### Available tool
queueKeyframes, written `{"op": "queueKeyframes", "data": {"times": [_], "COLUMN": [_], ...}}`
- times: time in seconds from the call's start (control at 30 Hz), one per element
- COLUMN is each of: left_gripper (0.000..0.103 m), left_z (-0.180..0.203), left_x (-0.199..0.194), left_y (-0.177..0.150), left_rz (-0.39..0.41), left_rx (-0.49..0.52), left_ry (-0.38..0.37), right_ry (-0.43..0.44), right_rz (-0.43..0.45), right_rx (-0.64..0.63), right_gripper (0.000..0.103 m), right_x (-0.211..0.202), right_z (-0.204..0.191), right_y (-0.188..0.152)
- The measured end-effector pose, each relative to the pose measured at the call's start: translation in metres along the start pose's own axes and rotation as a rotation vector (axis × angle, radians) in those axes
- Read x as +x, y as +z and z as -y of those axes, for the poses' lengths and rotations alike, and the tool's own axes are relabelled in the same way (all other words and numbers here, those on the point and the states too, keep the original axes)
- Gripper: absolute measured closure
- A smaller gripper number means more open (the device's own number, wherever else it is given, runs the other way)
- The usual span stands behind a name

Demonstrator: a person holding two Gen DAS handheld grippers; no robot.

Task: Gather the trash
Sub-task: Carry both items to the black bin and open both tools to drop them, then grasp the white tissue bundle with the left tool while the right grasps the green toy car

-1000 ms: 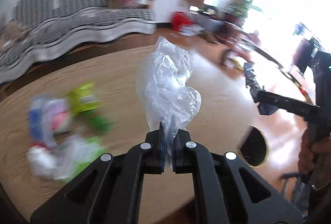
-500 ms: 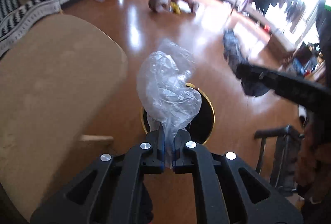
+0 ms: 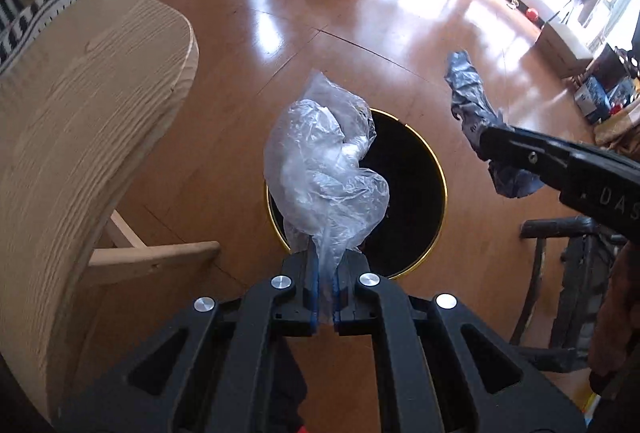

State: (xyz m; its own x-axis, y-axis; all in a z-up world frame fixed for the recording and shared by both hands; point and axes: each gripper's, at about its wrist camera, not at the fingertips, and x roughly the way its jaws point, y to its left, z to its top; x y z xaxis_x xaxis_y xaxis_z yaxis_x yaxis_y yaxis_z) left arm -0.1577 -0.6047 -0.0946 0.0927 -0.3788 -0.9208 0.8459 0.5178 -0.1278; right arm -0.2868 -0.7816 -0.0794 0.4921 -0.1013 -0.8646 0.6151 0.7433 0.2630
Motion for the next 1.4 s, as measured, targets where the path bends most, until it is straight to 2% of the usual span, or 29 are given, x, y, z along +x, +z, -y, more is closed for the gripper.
{"op": "queueKeyframes", "data": {"times": [0.3,0.33,0.37,0.4,0.43,0.47,0.53,0.7,0.77,0.8,0.87,0.9,0.97,1.03,1.17,1.23,1.4], "left_gripper": [0.098,0.094,0.074,0.038,0.027,0.023,0.023,0.023,0.022,0.019,0.013,0.012,0.011,0.011,0.01,0.01,0.01], "left_z": [0.006,0.008,0.009,0.011,0.012,0.013,0.015,0.007,-0.007,-0.017,-0.049,-0.068,-0.11,-0.162,-0.252,-0.293,-0.387], "left_x": [0.008,0.008,0.008,0.008,0.005,0.0,-0.007,-0.016,-0.042,-0.057,-0.101,-0.122,-0.158,-0.195,-0.245,-0.263,-0.306], "left_y": [0.004,0.004,0.004,0.004,0.004,0.003,0.004,0.005,0.009,0.01,0.01,0.008,-0.001,-0.022,-0.082,-0.118,-0.214], "left_rz": [0.001,-0.003,-0.01,-0.01,0.01,0.042,0.069,0.048,0.097,0.136,0.241,0.284,0.338,0.373,0.406,0.407,0.389], "left_rx": [0.018,0.021,0.029,0.033,0.035,0.038,0.056,0.021,-0.005,-0.024,-0.065,-0.082,-0.125,-0.201,-0.326,-0.387,-0.535], "left_ry": [-0.03,-0.022,-0.013,-0.009,-0.004,0.002,-0.009,0.023,0.025,0.03,0.036,0.067,0.131,0.177,0.302,0.362,0.496], "right_ry": [-0.014,-0.013,-0.012,-0.008,-0.005,-0.008,-0.012,-0.002,0.006,0.01,0.038,0.058,0.098,0.154,0.262,0.318,0.425], "right_rz": [0.005,0.006,0.005,0.011,0.032,0.035,0.037,0.054,0.088,0.106,0.153,0.171,0.195,0.204,0.174,0.14,0.075], "right_rx": [0.007,0.017,0.032,0.039,0.041,0.037,0.04,0.055,0.05,0.043,0.019,0.006,-0.023,-0.087,-0.248,-0.351,-0.519], "right_gripper": [0.074,0.061,0.037,0.029,0.028,0.028,0.028,0.025,0.02,0.018,0.017,0.016,0.015,0.014,0.014,0.014,0.014], "right_x": [-0.005,-0.006,-0.006,-0.007,-0.011,-0.012,-0.014,-0.028,-0.041,-0.047,-0.062,-0.067,-0.073,-0.075,-0.062,-0.05,-0.024], "right_z": [-0.006,-0.005,-0.004,-0.002,-0.002,-0.002,-0.004,-0.009,-0.02,-0.027,-0.055,-0.071,-0.105,-0.157,-0.278,-0.351,-0.492], "right_y": [0.005,0.006,0.008,0.007,0.007,0.007,0.006,0.011,0.018,0.021,0.032,0.037,0.044,0.05,0.042,0.027,-0.008]}}
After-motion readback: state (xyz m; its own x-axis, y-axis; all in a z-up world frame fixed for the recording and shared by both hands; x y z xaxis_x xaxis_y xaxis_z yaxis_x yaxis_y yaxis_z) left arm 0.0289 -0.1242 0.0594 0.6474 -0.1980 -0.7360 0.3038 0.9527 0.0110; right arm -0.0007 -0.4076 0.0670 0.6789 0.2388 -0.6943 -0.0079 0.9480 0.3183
